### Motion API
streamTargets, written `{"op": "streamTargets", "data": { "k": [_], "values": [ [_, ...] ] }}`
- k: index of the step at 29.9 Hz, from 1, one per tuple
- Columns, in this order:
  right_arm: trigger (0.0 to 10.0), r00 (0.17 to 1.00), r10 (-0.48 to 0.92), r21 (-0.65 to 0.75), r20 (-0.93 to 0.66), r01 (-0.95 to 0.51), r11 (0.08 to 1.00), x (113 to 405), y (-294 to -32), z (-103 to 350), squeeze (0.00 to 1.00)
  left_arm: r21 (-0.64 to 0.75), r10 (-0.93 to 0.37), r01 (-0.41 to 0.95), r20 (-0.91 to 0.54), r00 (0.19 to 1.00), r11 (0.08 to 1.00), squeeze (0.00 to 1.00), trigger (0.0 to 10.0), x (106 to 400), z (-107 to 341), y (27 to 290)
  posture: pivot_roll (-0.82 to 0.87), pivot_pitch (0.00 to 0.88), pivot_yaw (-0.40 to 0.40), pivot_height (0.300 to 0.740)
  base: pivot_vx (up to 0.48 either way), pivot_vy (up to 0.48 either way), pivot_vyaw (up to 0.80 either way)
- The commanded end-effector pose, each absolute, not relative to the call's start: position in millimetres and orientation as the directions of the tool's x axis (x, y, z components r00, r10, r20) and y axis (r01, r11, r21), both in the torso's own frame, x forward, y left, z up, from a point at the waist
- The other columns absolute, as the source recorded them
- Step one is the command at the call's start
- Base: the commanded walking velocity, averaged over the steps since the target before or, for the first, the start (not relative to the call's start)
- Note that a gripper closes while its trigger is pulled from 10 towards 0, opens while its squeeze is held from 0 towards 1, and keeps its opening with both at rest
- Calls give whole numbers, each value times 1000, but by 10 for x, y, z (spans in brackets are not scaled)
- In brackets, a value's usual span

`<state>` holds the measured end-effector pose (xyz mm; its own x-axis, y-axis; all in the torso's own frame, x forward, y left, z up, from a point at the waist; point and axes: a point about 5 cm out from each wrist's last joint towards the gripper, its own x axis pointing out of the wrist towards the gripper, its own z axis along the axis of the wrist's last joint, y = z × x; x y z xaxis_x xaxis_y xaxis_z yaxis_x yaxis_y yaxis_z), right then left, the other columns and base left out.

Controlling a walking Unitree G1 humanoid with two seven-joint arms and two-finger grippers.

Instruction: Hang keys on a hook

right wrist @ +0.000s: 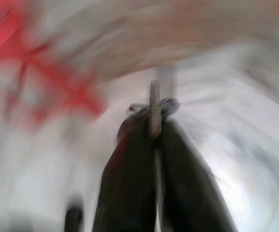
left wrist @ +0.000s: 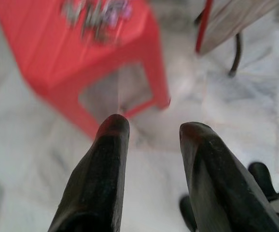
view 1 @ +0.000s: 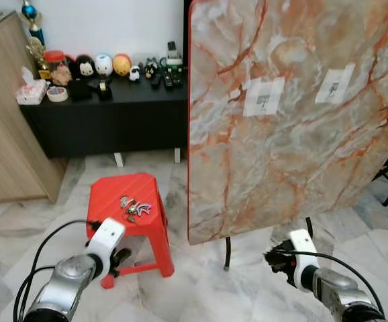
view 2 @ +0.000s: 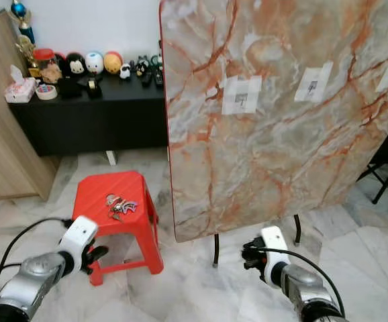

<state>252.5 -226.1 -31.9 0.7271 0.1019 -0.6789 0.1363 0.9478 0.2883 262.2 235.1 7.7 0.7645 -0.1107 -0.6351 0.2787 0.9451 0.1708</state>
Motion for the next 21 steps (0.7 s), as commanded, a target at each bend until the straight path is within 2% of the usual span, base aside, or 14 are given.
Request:
{"op": "streamTargets", "data": {
  "k": [1, 3, 8, 9, 10, 11, 12, 13, 14, 15, 18, 21],
  "values": [
    [0, 743, -32, 318, -668, 324, 891, 2511, -2368, -319, 0, 181, -59, 225, -641, 765, 958, 0, 10000, 2544, -28, 2406, 90, 0, -56, 740, 0, 0, 0],
    [0, 774, -130, 360, -619, 427, 829, 2579, -2413, -254, 0, 190, -31, 201, -651, 759, 961, 0, 10000, 2465, -132, 2423, 89, 0, -49, 740, 0, 0, 0],
    [0, 773, -222, 397, -595, 522, 754, 2639, -2446, -197, 0, 184, -3, 167, -665, 747, 969, 0, 10000, 2365, -251, 2440, 73, 0, -43, 740, 0, 0, 0],
    [3608, 777, -224, 406, -588, 523, 749, 2673, -2419, -176, 0, 188, 4, 165, -670, 742, 968, 0, 10000, 2332, -292, 2435, 68, 0, -37, 740, 0, 0, 0],
    [2667, 790, -218, 424, -573, 513, 746, 2700, -2401, -155, 0, 189, 7, 163, -673, 740, 968, 0, 10000, 2319, -312, 2430, 72, 0, -38, 740, 0, 0, 0],
    [2667, 799, -213, 437, -562, 506, 743, 2717, -2389, -141, 0, 190, 9, 162, -674, 739, 968, 0, 10000, 2312, -323, 2427, 72, 0, -38, 740, 0, 0, 0],
    [3020, 807, -202, 453, -555, 497, 740, 2733, -2376, -130, 0, 188, 9, 161, -677, 736, 969, 0, 10000, 2304, -335, 2421, 72, 0, -38, 740, 0, 0, 0],
    [3961, 810, -194, 464, -554, 494, 735, 2741, -2364, -127, 0, 187, 9, 162, -681, 733, 969, 0, 10000, 2297, -348, 2416, 72, 0, -38, 740, 0, 0, 0],
    [5412, 808, -182, 469, -560, 490, 735, 2740, -2349, -135, 0, 192, 7, 171, -686, 728, 966, 0, 10000, 2285, -364, 2411, 73, 0, -39, 740, 0, 0, 0],
    [10000, 798, -161, 412, -580, 458, 788, 2726, -2324, -158, 0, 189, 3, 176, -689, 725, 966, 0, 10000, 2275, -379, 2404, 67, 0, -36, 740, 0, 0, 0],
    [10000, 735, -161, 223, -659, 395, 891, 2561, -2334, -302, 0, 186, -11, 195, -695, 719, 963, 0, 10000, 2251, -416, 2372, 63, 0, -31, 740, 0, 0, 0],
    [10000, 634, -181, 126, -751, 408, 904, 2330, -2367, -474, 0, 174, -16, 193, -702, 712, 966, 0, 10000, 2232, -438, 2363, 64, 0, -30, 740, 0, 0, 0]
  ]
}}
